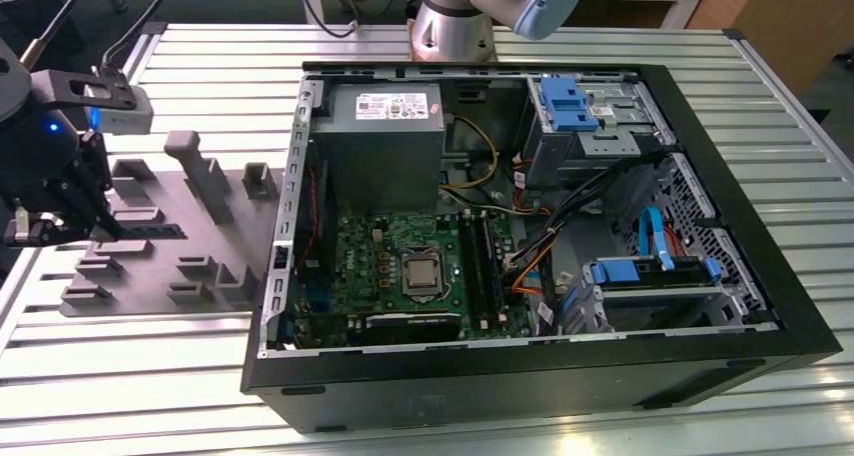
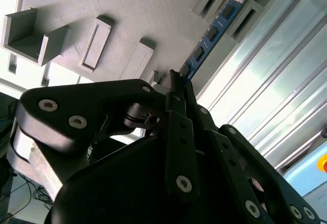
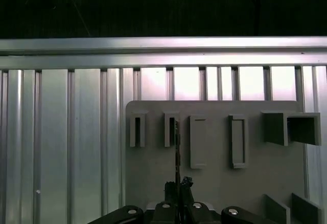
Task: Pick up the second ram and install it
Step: 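Pick up the second ram and move it above second insertion slot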
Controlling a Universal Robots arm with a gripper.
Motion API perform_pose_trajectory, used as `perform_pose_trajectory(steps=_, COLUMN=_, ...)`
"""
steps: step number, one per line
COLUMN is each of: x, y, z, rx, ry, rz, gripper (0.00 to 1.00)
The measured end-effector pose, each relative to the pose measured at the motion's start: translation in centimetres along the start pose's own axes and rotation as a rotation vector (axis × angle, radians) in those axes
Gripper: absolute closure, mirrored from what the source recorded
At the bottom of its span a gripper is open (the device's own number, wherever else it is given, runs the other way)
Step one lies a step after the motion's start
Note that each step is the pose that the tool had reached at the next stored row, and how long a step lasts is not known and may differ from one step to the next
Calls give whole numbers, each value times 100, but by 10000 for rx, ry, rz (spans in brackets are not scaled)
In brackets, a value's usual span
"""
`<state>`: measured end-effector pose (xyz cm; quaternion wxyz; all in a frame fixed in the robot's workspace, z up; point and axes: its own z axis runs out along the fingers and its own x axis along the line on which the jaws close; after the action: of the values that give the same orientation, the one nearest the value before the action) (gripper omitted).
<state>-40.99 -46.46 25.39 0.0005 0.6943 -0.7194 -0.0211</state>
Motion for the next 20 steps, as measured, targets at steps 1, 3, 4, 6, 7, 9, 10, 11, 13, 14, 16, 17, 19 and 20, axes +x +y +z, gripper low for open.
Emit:
perform_pose_trajectory(steps=1, x=0, y=0, z=-3, rx=0, ry=0, rz=0, gripper=86)
perform_pose_trajectory(steps=3, x=0, y=1, z=-8, rx=-2, ry=2, rz=0, gripper=86)
perform_pose_trajectory(steps=4, x=0, y=0, z=-10, rx=-2, ry=1, rz=0, gripper=86)
perform_pose_trajectory(steps=6, x=-1, y=1, z=-15, rx=-2, ry=2, rz=0, gripper=86)
perform_pose_trajectory(steps=7, x=-1, y=1, z=-17, rx=-2, ry=2, rz=0, gripper=86)
perform_pose_trajectory(steps=9, x=-1, y=1, z=-23, rx=-2, ry=2, rz=0, gripper=86)
perform_pose_trajectory(steps=10, x=-1, y=1, z=-26, rx=-2, ry=2, rz=0, gripper=86)
perform_pose_trajectory(steps=11, x=-1, y=1, z=-32, rx=-4, ry=3, rz=1, gripper=86)
perform_pose_trajectory(steps=13, x=-1, y=2, z=-44, rx=-3, ry=2, rz=0, gripper=86)
perform_pose_trajectory(steps=14, x=-1, y=2, z=-51, rx=-2, ry=2, rz=0, gripper=86)
perform_pose_trajectory(steps=16, x=-2, y=2, z=-65, rx=-2, ry=2, rz=0, gripper=86)
perform_pose_trajectory(steps=17, x=-2, y=2, z=-72, rx=-3, ry=2, rz=0, gripper=86)
perform_pose_trajectory(steps=19, x=-2, y=3, z=-80, rx=-1, ry=1, rz=0, gripper=86)
perform_pose_trajectory(steps=20, x=-3, y=3, z=-86, rx=-1, ry=1, rz=0, gripper=86)
